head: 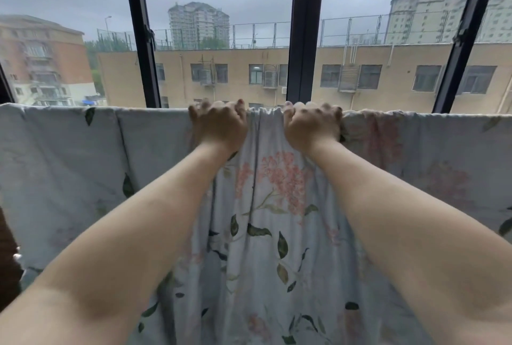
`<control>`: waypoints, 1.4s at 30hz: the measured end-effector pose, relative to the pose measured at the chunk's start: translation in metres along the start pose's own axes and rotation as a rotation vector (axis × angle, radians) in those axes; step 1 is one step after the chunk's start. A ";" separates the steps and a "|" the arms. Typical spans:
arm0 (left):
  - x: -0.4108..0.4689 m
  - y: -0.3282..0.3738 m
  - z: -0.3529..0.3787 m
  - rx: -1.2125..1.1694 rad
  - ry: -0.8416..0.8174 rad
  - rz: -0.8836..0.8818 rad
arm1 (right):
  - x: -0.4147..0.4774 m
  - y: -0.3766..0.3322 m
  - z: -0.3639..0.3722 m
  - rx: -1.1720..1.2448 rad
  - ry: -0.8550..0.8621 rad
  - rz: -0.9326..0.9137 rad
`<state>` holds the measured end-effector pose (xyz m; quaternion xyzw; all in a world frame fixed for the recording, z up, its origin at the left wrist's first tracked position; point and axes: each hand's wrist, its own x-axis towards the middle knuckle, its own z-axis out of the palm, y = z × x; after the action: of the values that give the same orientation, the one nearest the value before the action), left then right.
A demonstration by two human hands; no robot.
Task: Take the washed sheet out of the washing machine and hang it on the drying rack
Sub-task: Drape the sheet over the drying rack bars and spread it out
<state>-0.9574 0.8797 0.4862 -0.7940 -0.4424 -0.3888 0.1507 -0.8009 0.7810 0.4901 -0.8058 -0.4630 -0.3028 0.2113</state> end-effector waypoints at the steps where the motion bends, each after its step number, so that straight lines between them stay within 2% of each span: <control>1: -0.002 0.012 0.002 -0.014 -0.010 0.015 | -0.002 -0.003 0.001 0.025 -0.010 -0.013; 8: 0.001 -0.003 0.004 -0.062 0.038 0.180 | -0.007 0.021 -0.010 -0.017 -0.043 -0.045; 13: 0.006 -0.042 0.003 -0.108 0.064 0.085 | -0.008 0.029 -0.012 -0.006 -0.067 0.004; 17: 0.007 -0.055 0.003 -0.279 0.131 0.063 | -0.007 0.027 -0.016 0.016 -0.101 -0.028; 20: -0.002 -0.087 0.007 -0.188 0.186 -0.030 | -0.011 0.046 -0.021 0.040 -0.092 -0.066; 23: -0.027 -0.102 0.020 -0.074 0.268 0.002 | -0.021 0.070 -0.015 0.023 -0.020 -0.053; 26: -0.070 -0.081 0.040 -0.151 0.274 -0.047 | -0.042 0.081 0.005 0.003 0.102 -0.102; 29: -0.125 -0.052 0.063 -0.236 0.167 -0.022 | -0.075 0.079 0.019 -0.025 0.120 -0.125; 31: -0.163 -0.036 0.079 -0.253 0.049 -0.024 | -0.101 0.080 0.034 0.009 0.055 -0.138; 34: -0.226 -0.013 0.102 -0.290 -0.151 -0.071 | -0.158 0.094 0.070 0.017 -0.110 -0.168; 37: -0.289 0.008 0.122 -0.307 -0.426 -0.059 | -0.227 0.110 0.104 0.037 -0.373 -0.143; 40: -0.340 0.033 0.131 -0.417 -0.746 -0.076 | -0.294 0.123 0.120 0.139 -0.551 0.012; 42: -0.362 0.050 0.135 -0.488 -0.907 -0.014 | -0.331 0.135 0.119 0.222 -0.622 0.192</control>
<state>-0.9616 0.7182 0.1320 -0.8917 -0.3652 -0.0981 -0.2487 -0.7766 0.5857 0.1688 -0.8715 -0.4575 0.0307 0.1738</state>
